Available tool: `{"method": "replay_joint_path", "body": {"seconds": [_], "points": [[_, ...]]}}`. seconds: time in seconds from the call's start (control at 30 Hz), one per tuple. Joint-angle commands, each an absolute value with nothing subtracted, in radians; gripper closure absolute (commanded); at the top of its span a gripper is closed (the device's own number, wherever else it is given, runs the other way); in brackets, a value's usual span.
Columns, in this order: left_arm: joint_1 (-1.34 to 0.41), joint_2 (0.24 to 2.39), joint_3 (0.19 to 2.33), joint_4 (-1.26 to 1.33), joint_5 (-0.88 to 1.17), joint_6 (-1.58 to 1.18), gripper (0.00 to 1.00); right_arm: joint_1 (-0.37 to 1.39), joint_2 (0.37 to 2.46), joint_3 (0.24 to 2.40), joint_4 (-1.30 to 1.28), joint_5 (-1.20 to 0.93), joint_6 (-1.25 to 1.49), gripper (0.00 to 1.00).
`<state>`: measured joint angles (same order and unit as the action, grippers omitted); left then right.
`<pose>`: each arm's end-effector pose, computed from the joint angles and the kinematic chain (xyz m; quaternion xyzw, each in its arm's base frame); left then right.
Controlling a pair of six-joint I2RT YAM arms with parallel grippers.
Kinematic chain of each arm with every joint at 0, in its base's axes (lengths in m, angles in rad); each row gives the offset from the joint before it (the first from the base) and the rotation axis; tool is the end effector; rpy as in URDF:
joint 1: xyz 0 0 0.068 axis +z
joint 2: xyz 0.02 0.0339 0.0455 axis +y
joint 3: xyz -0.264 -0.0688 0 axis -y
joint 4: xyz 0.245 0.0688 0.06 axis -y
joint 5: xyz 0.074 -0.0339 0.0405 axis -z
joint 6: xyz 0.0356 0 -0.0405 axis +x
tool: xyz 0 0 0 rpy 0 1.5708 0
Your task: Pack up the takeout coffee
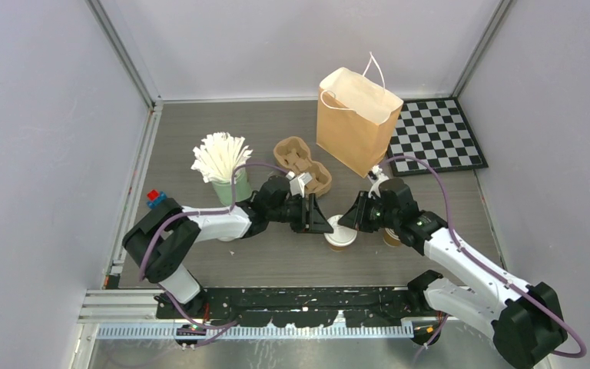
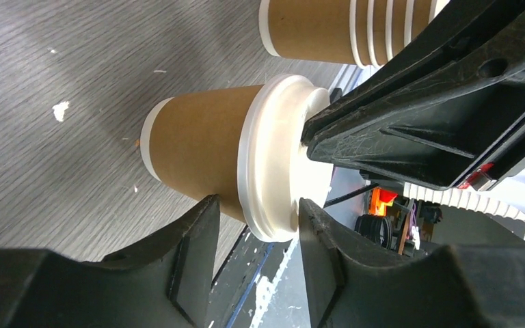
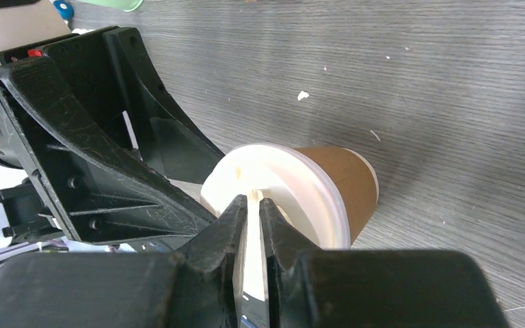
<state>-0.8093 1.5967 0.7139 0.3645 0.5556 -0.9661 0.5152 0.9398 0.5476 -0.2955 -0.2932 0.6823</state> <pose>0.2067 -0.2441 0.1746 0.0722 0.8398 -0.5243 0.1210 0.1664 0.1061 0.2199 0.0124 0.8965 0.3474 0.2748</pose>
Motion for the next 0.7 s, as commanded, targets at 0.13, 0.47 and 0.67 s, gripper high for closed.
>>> {"method": "replay_joint_path", "body": {"seconds": [0.13, 0.47, 0.67], "points": [[-0.815, 1.617, 0.657, 0.321, 0.457, -0.955, 0.62, 0.52, 0.918, 0.45, -0.383, -0.23, 0.7, 0.8], [-0.859, 1.604, 0.604, 0.23, 0.337, -0.943, 0.69, 0.52, 0.918, 0.423, -0.362, -0.207, 0.727, 0.78], [-0.857, 1.507, 0.696, 0.258, 0.425, -0.952, 0.6, 0.52, 0.901, 0.563, -0.419, -0.24, 0.71, 0.76]]}}
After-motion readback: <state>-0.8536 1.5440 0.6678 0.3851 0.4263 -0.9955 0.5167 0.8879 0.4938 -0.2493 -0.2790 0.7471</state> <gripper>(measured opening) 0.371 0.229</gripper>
